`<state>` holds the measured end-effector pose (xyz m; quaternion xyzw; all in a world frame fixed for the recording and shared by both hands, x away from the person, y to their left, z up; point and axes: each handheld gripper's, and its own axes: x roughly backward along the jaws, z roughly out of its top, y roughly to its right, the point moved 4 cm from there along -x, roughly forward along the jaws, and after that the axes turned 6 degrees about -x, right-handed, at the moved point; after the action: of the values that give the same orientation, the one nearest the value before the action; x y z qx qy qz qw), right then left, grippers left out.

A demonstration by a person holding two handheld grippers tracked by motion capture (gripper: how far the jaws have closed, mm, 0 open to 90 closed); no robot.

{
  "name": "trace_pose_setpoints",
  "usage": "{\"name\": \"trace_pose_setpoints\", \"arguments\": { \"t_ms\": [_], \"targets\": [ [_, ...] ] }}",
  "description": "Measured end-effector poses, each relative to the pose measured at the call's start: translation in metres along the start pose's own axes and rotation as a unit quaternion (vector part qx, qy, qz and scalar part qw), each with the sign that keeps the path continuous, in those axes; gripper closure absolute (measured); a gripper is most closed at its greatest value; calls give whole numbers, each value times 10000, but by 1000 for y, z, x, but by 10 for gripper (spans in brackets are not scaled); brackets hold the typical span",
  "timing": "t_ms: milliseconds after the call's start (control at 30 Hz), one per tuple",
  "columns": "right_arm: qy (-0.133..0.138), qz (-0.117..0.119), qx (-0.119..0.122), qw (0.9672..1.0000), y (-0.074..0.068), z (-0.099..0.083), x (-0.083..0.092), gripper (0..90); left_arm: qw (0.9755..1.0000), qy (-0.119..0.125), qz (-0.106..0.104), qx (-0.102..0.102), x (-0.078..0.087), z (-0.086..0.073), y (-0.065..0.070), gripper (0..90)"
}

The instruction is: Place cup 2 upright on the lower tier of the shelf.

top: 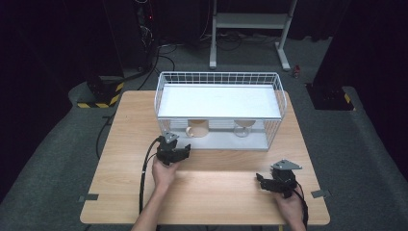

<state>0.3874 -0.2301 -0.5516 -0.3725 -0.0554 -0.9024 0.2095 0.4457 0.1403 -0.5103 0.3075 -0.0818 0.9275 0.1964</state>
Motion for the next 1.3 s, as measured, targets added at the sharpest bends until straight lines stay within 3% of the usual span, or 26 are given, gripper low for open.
{"name": "trace_pose_setpoints", "arguments": {
  "t_ms": [200,633,733,900,1300],
  "targets": [
    [0,-2,3,10000,0,0,0,230,9998,48,59,-192,8,1,2,356],
    [1,-2,7,10000,0,0,0,229,9998,132,28,-149,20,-5,1,355],
    [1,-3,8,10000,0,0,0,229,9997,222,-83,-6,23,-6,2,355],
    [1,-2,6,10000,0,0,0,229,9995,259,-165,33,26,-8,4,371],
    [-1,2,-1,10000,0,0,0,230,9986,498,-189,11,38,-13,4,350]
  ]
}}
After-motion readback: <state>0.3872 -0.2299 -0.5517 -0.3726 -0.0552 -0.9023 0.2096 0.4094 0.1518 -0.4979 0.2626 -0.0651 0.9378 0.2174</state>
